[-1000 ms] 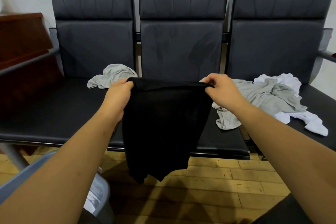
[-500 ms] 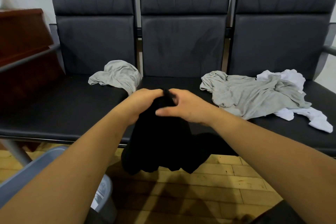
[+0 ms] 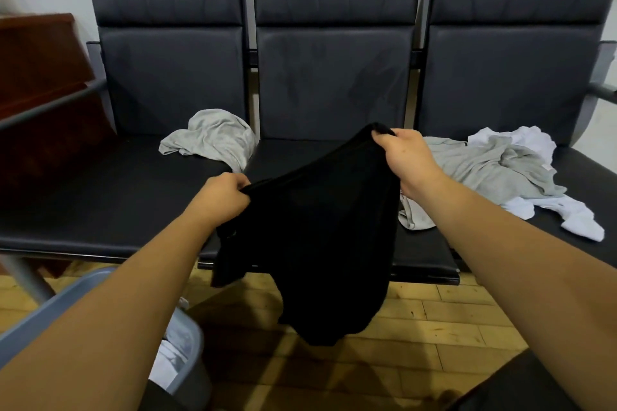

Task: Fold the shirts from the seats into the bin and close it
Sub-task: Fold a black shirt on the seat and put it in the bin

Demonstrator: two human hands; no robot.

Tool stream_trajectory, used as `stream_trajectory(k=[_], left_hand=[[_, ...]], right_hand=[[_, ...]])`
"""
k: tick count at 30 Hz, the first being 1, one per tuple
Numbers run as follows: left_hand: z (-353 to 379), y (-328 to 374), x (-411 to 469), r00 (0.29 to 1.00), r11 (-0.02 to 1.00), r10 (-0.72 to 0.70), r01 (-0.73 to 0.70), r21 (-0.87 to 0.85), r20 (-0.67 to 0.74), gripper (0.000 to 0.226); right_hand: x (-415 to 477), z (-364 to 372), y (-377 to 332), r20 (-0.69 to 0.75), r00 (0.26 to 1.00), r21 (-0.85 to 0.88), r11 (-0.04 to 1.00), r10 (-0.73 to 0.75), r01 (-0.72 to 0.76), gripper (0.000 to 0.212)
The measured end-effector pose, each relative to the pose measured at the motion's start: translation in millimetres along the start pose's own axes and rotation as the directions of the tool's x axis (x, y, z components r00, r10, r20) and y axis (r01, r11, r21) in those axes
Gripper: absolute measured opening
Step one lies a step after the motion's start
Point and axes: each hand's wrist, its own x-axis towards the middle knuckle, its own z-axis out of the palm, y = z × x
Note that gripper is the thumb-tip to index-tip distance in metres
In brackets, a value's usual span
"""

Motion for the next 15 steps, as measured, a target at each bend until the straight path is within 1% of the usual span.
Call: stream_trajectory(k=[2, 3, 4, 6, 7, 8, 9, 11, 13, 14, 15], left_hand=[[-4.6, -6.3, 1.5, 0.999, 0.977, -0.025, 0.018, -0.21, -0.029, 0.011], [-8.8, -8.0, -0.2, 0.999, 0.95, -0.032, 0.028, -0.311, -0.009, 0.006], [-14.5, -8.3, -4.0, 0.999, 0.916, -0.036, 0.048, -0.398, 0.037, 0.004], [-24.3, -7.7, -13.7, 0.982, 0.834, -0.045, 0.137, -0.535, 0.181, 0.008], [-27.1, -6.3, -18.1, 0.968, 0.787, -0.037, 0.182, -0.589, 0.25, 0.011], [-28.6, -4.6, -21.2, 0.957, 0.749, -0.027, 0.21, -0.629, 0.287, 0.014], [-29.3, -1.5, -23.1, 0.955, 0.723, -0.023, 0.221, -0.655, 0.297, 0.017], [-29.6, 5.0, -21.7, 0.964, 0.716, -0.023, 0.202, -0.668, 0.266, 0.022], [-30.2, 14.0, -13.7, 0.973, 0.725, -0.034, 0.183, -0.664, 0.23, 0.022], [-31.6, 19.0, -8.0, 0.974, 0.721, -0.053, 0.19, -0.666, 0.22, 0.021], [-32.0, 24.0, -0.1, 0.973, 0.716, -0.084, 0.209, -0.666, 0.214, 0.022]], right_hand=[[3.4, -7.0, 4.6, -0.016, 1.0, -0.054, 0.998, 0.016, -0.017, 0.024], [5.7, -10.6, 7.5, -0.033, 0.999, -0.07, 0.997, 0.023, -0.025, 0.02], [6.8, -13.9, 9.6, -0.049, 0.998, -0.063, 0.997, 0.035, -0.038, 0.017], [8.8, -19.5, 12.6, -0.053, 0.994, 0.043, 0.995, 0.093, -0.091, 0.012], [9.3, -21.8, 13.6, -0.033, 0.991, 0.093, 0.988, 0.129, -0.126, 0.008], [9.8, -23.8, 15.3, 0.003, 0.987, 0.116, 0.98, 0.161, -0.16, 0.006], [10.2, -24.5, 16.9, 0.051, 0.982, 0.094, 0.978, 0.181, -0.185, 0.008], [6.9, -23.6, 19.3, 0.16, 0.967, -0.073, 0.979, 0.199, -0.189, 0.016], [2.7, -20.1, 20.5, 0.273, 0.941, -0.286, 0.951, 0.202, -0.121, 0.017], [1.9, -17.9, 20.5, 0.309, 0.929, -0.35, 0.933, 0.203, -0.087, 0.017], [2.2, -15.8, 20.1, 0.323, 0.924, -0.369, 0.927, 0.203, -0.074, 0.016]])
